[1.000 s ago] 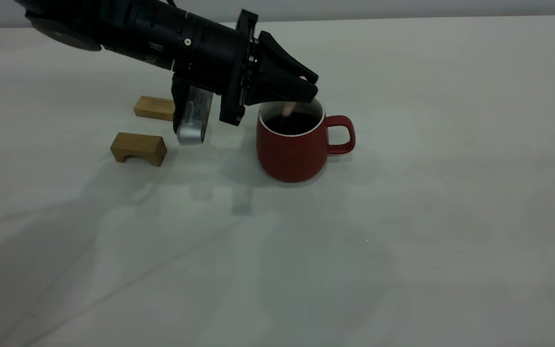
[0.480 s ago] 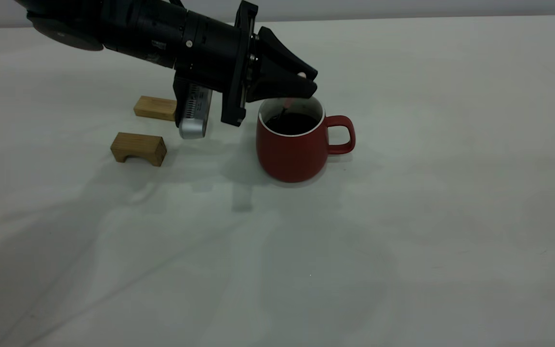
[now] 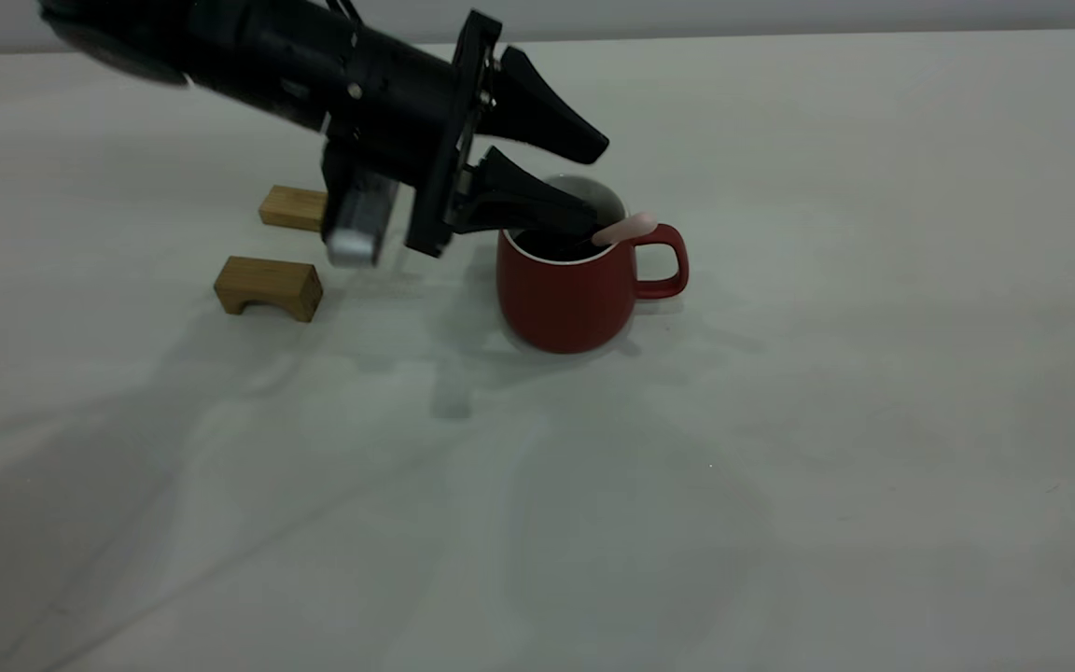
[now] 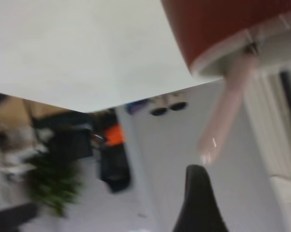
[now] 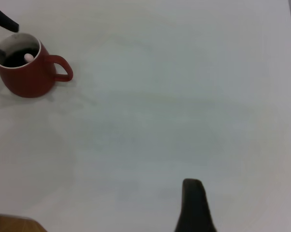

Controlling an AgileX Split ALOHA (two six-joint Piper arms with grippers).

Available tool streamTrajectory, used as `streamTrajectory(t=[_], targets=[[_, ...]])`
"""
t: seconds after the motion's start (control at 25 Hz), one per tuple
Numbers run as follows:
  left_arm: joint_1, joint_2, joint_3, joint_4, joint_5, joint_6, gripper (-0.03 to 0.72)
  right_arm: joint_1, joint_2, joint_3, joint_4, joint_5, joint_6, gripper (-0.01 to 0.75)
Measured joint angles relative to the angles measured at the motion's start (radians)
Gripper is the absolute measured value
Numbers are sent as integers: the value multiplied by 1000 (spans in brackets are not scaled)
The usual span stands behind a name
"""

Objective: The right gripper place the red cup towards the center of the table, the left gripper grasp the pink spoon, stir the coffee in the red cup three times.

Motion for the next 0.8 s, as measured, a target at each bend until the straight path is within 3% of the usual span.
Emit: streamTrajectory(t=[0.12, 0.56, 0.64, 0.8], targets=[[17, -102, -26, 162, 2, -16, 593, 0, 0, 0, 0, 0, 0, 582], [36, -580, -54, 1010, 19, -64, 476, 0, 0, 0, 0, 0, 1, 582], [36, -659, -54, 1192, 75, -21, 459, 0, 0, 0, 0, 0, 1, 582], [36, -766, -53, 1489, 303, 57, 431, 0, 0, 0, 0, 0, 1, 582]])
